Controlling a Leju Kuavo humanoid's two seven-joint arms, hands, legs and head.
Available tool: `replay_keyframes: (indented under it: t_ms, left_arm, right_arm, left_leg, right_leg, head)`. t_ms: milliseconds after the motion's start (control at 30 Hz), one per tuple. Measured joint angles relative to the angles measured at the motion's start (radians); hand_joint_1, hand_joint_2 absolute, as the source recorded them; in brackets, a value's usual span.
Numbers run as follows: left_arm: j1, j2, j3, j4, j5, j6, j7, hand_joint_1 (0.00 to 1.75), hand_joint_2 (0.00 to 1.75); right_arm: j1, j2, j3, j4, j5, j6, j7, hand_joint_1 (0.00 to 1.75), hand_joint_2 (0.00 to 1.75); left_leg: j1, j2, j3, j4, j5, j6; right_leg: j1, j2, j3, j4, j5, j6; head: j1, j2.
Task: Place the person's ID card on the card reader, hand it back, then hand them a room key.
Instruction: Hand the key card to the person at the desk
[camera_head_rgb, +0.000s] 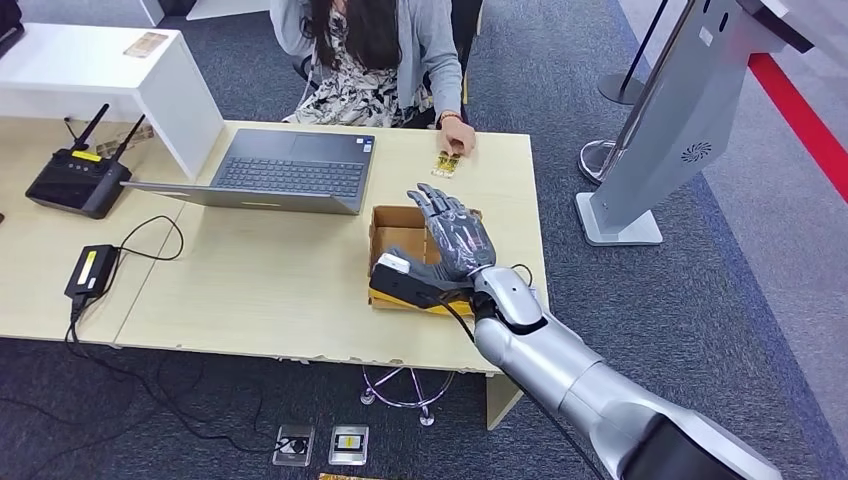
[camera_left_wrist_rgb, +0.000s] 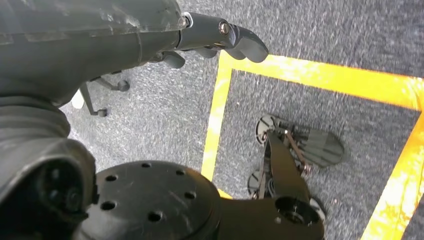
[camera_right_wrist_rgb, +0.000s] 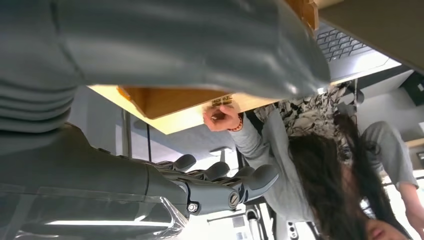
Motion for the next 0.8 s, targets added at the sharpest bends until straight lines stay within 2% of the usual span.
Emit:
replay_keyframes:
  t_ms: [133,367,567,800]
  left_arm:
    - [0.001,-0.001,0.0,0.0,0.006,0.03,0.007,0.0,0.0]
    - [0.001,-0.003,0.001,0.0,0.008,0.044,0.026,0.0,0.0]
    - [0.0,-0.01,0.002,0.0,0.017,0.06,0.065,0.0,0.0]
    - [0.001,-0.031,0.015,0.0,0.027,0.068,0.085,0.0,0.0]
  right_arm:
    - [0.053,-0.065,0.0,-0.177,-0.013,-0.003,0.072,0.0,1.75]
    - [0.108,-0.136,0.004,-0.373,-0.028,-0.022,0.091,0.0,1.75]
    - [0.172,-0.158,0.031,-0.46,0.035,-0.054,0.11,0.0,1.75]
    - [0.182,-0.161,0.075,-0.446,0.083,-0.093,0.072,0.0,1.75]
  left_leg:
    - [0.0,0.001,0.0,0.0,0.0,0.0]
    - [0.0,0.001,0.0,0.0,0.0,0.0]
    - [0.0,0.001,-0.001,0.0,0.0,0.0]
    - [0.0,0.001,-0.001,0.0,0.0,0.0]
  right_leg:
    - [0.0,0.0,0.0,0.0,0.0,0.0]
    - [0.0,0.001,-0.001,0.0,0.0,0.0]
    - [0.0,0.001,-0.001,0.0,0.0,0.0]
    - [0.0,0.0,-0.001,0.0,0.0,0.0]
  head:
    - [0.0,0.0]
    - [0.0,0.0]
    - [0.0,0.0]
    - [0.0,0.0]
